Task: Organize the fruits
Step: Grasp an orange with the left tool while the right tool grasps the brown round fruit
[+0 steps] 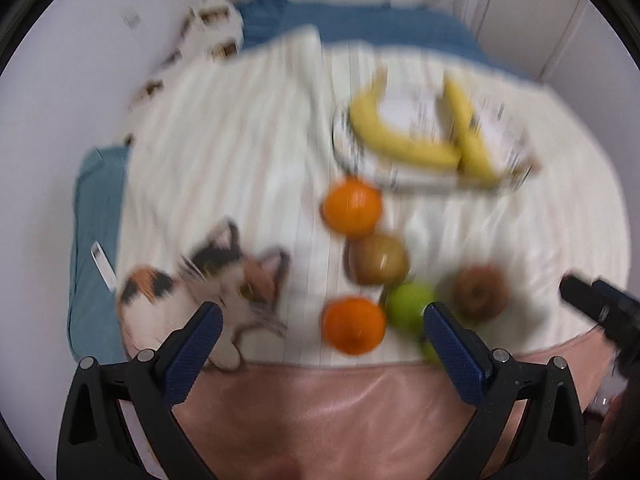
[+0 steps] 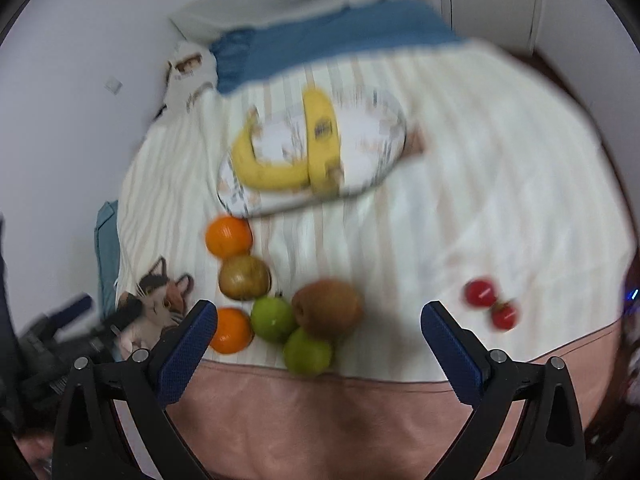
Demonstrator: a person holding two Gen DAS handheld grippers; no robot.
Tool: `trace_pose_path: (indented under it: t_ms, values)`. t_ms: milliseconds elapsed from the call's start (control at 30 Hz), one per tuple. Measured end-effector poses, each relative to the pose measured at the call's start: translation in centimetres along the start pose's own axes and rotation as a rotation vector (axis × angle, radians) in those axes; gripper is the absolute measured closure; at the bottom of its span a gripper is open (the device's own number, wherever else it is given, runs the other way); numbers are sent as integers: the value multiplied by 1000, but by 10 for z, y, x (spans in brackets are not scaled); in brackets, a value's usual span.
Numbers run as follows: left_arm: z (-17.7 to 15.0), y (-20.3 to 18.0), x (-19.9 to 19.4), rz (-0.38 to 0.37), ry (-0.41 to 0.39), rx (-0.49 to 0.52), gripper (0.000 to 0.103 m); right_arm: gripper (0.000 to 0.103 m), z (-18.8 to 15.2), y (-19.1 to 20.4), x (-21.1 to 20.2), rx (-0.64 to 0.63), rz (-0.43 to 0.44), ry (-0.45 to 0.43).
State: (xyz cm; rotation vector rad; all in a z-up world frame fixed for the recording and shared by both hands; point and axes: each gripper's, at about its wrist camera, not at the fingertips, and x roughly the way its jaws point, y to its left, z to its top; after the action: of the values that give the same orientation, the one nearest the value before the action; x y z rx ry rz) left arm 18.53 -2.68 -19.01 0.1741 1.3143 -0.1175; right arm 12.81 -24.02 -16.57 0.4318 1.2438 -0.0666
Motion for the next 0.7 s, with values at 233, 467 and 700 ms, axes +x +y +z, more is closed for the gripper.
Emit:
trace_pose_path:
  t_ms: [233, 467, 700]
  values:
    - [-19, -12, 87, -29, 193, 16, 1, 4, -3, -23, 90, 132, 79, 149]
    - [-23, -29, 126, -33, 252, 57, 25, 24, -4, -24, 143, 180, 73, 267]
    - [-30, -40, 119, -33, 197, 66, 44, 29, -6, -18, 144, 132, 37, 275]
